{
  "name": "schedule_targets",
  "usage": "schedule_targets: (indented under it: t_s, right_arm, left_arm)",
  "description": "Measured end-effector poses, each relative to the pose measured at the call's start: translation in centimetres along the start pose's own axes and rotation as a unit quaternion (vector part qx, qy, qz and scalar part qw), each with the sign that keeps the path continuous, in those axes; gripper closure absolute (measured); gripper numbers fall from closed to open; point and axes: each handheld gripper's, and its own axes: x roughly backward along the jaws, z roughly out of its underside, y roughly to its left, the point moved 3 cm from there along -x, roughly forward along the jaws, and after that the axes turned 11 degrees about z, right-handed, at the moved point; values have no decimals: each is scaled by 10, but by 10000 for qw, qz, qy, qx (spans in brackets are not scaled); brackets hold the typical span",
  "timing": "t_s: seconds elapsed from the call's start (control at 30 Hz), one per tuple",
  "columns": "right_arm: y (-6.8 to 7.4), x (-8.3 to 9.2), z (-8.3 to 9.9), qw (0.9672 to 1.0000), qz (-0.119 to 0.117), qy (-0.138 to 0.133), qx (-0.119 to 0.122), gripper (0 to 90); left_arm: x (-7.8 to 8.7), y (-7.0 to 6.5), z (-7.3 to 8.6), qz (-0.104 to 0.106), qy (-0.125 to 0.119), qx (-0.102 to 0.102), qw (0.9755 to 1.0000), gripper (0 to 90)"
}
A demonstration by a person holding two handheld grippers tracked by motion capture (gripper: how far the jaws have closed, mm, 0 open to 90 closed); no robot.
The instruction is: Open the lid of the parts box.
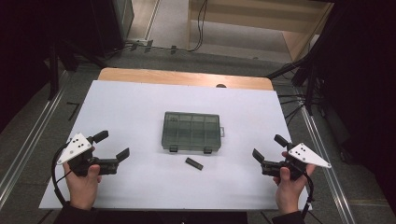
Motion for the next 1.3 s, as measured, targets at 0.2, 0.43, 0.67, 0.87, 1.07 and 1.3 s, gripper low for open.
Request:
schedule_targets:
  t_s: [0.2, 0.43, 0.67, 0.87, 1.07, 1.3]
  right_arm:
    - [3, -6, -8, 10000, -77, 25, 33, 0]
    - [9, -16, -15, 9998, -177, 79, 107, 0]
    - [18, -28, -24, 9992, -358, 173, 107, 0]
    - [27, -39, -27, 9985, -483, 221, 119, 0]
    - [38, -51, -30, 9989, -387, 181, 206, 162]
    - [47, -65, -29, 9982, -455, 277, 266, 198]
  left_arm:
    - [-14, -4, -5, 120, 63, -8, 9999, 61]
    - [-31, -7, -9, 228, 145, 18, 9996, 128]
    - [-44, -8, -16, 280, 132, 54, 9995, 305]
    - [-58, -9, -20, 304, 190, 168, 9992, 419]
    - [-72, -6, -19, 479, 173, 360, 9981, 639]
    - [-91, -7, -10, 713, 387, 382, 9960, 824]
